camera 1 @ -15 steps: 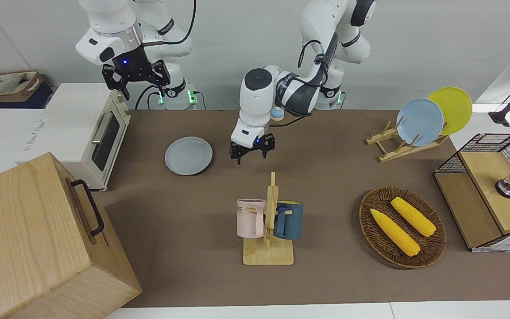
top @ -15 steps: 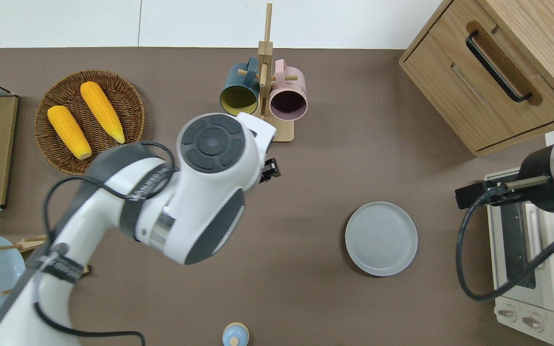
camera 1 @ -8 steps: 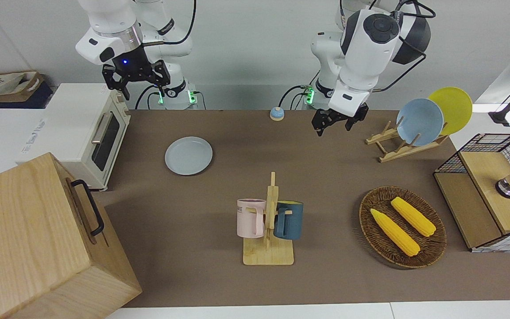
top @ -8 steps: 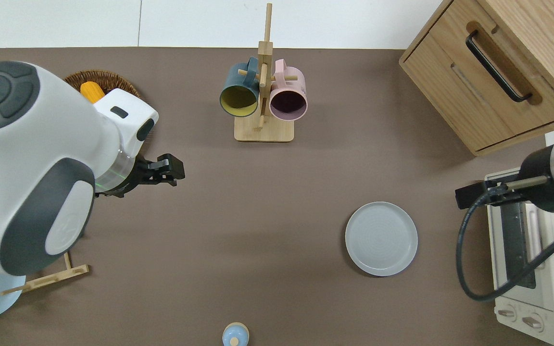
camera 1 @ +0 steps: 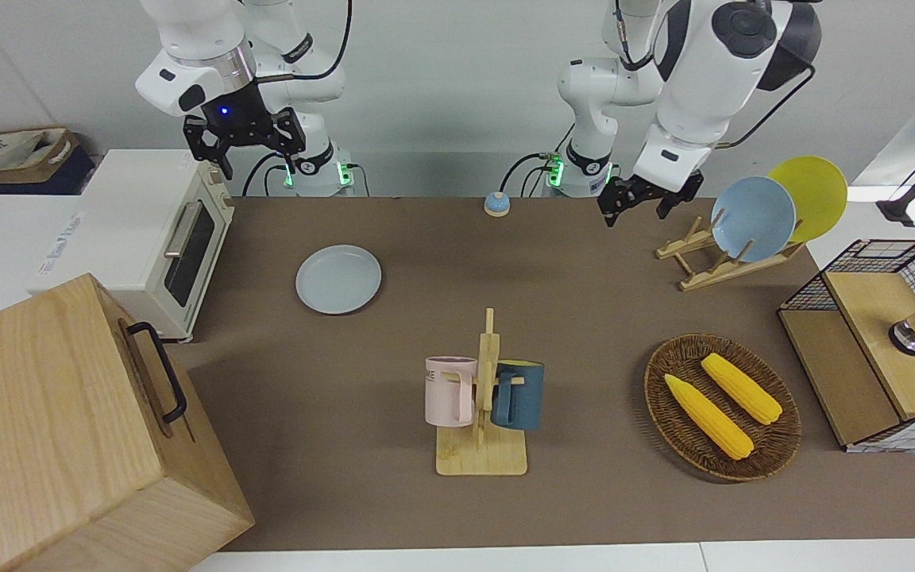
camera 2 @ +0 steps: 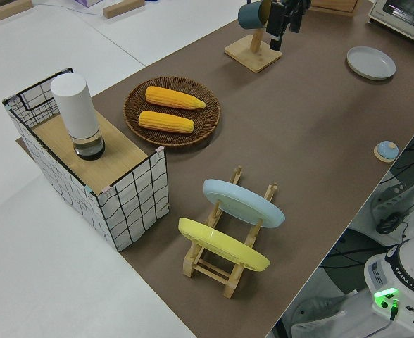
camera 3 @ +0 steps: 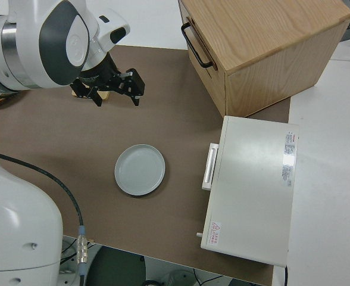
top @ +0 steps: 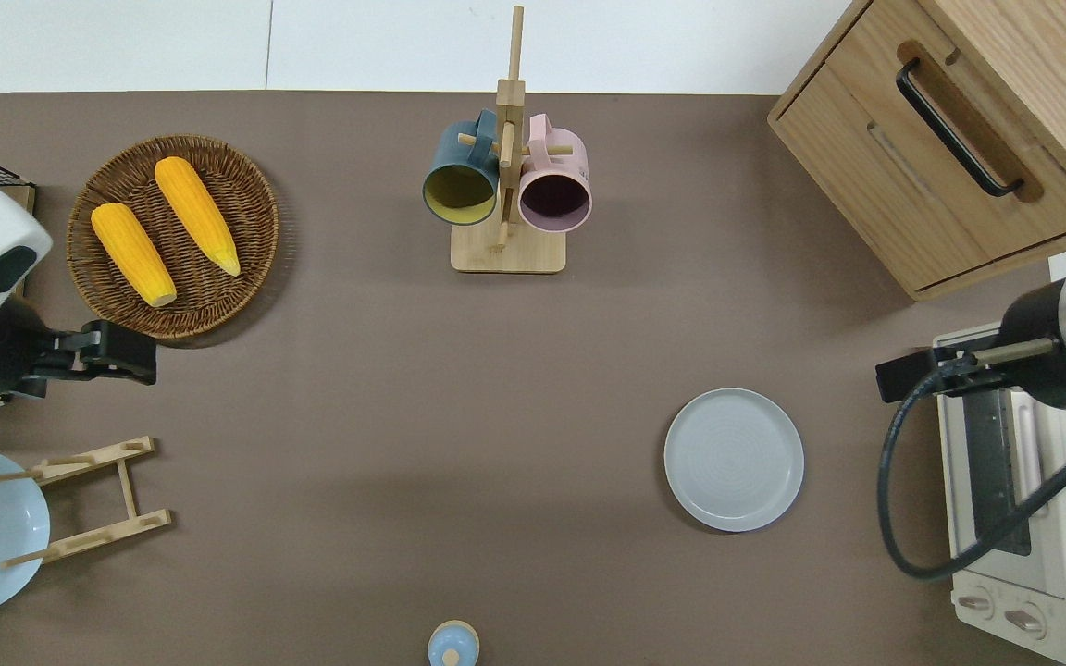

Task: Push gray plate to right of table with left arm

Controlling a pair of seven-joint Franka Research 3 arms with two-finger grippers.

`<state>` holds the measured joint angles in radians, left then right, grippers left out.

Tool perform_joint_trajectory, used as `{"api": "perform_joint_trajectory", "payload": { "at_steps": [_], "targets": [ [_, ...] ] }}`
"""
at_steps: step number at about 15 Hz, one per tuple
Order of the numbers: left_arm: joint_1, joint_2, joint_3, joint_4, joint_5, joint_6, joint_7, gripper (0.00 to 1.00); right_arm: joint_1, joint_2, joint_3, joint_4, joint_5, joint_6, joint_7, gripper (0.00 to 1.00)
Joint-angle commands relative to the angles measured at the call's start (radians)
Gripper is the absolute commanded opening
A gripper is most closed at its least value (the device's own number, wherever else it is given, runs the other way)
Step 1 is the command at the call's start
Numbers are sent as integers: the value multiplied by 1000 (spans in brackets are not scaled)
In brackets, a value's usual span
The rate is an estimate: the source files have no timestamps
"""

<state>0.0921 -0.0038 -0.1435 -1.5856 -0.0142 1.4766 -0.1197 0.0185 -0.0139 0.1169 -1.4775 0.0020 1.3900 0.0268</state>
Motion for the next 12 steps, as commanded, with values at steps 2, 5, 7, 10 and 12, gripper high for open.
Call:
{"api": "perform_joint_trajectory", "payload": {
  "at_steps": [2,5,7,10,12],
  "targets": [
    [73,-79,-2,-105,-12,2,124,995,-20,-3,13,8,4,-16,2,983],
    [81,-111,-5,-166,-20,34,143,998,-20,-3,13,8,4,-17,2,983],
    [80,-119,-5,-191,-20,44,143,998,-20,-3,15,8,4,-17,2,983],
    [75,-133,-7,-235,-23,96,143,998,-20,-3,13,8,4,-16,2,983],
    [72,-160,-7,-289,-24,142,143,1000,-20,-3,13,8,4,-17,2,983]
  ]
}}
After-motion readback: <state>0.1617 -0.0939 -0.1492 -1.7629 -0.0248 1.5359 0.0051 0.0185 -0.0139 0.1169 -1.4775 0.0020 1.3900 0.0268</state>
